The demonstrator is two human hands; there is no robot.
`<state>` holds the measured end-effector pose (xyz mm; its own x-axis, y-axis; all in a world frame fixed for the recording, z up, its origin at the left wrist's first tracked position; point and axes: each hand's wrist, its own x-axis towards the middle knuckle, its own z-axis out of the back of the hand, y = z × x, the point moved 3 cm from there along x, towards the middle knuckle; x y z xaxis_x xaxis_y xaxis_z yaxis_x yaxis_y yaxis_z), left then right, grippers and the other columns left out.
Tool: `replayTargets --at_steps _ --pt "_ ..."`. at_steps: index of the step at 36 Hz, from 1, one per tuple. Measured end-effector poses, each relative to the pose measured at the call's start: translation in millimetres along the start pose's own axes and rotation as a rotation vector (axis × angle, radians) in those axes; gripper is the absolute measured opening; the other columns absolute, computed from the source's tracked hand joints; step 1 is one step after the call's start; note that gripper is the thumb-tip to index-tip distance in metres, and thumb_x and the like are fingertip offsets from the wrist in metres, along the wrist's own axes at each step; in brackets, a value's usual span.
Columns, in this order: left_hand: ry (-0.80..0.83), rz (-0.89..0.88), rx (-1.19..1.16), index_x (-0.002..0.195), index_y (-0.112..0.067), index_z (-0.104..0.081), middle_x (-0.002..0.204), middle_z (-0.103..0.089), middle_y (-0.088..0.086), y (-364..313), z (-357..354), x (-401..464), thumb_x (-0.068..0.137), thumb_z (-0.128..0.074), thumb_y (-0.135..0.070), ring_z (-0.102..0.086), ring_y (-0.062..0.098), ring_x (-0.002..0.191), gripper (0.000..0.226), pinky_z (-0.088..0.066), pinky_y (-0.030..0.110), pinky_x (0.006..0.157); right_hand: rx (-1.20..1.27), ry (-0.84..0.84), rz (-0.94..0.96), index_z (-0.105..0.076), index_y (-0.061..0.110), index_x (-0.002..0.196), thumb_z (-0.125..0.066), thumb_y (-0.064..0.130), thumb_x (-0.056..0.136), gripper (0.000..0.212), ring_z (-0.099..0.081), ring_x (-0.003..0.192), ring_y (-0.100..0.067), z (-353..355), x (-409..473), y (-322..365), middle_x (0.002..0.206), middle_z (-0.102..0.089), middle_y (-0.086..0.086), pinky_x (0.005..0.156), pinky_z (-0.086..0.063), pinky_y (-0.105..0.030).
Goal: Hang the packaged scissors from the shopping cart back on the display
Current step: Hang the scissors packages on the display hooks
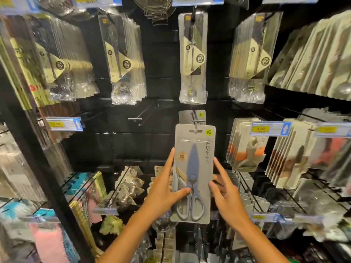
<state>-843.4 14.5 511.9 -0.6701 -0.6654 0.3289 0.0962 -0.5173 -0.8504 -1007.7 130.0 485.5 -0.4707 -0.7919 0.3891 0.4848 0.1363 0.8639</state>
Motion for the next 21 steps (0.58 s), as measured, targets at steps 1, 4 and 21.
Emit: replayTargets --at_steps 1,4,21 --pt "0.004 0.003 0.001 0.149 -0.062 0.004 0.156 -0.039 -0.016 0 -1 2 0.079 -0.085 -0.027 -0.050 0.009 0.136 0.118 -0.052 0.048 0.104 0.001 -0.002 -0.003 -0.024 0.050 0.152 -0.051 0.009 0.103 0.069 -0.068 0.108 -0.003 2 1 -1 0.118 -0.070 0.017 0.086 -0.057 -0.019" --pt "0.013 0.009 -0.018 0.149 -0.064 0.002 0.153 -0.044 -0.014 -2 -1 7 0.079 -0.085 -0.027 -0.058 0.013 0.129 0.118 -0.055 0.045 0.099 0.020 0.003 0.003 -0.025 0.040 0.154 -0.050 0.005 0.103 0.066 -0.068 0.105 -0.001 5 3 1 0.113 -0.069 0.025 0.081 -0.054 -0.013" --pt "0.008 0.006 -0.034 0.149 -0.063 0.001 0.153 -0.043 -0.016 6 -2 13 0.079 -0.084 -0.030 -0.054 0.009 0.132 0.116 -0.054 0.047 0.100 0.048 0.029 0.034 -0.026 0.039 0.155 -0.048 0.007 0.105 0.064 -0.070 0.106 -0.006 8 12 -8 0.122 -0.069 0.018 0.083 -0.057 -0.018"
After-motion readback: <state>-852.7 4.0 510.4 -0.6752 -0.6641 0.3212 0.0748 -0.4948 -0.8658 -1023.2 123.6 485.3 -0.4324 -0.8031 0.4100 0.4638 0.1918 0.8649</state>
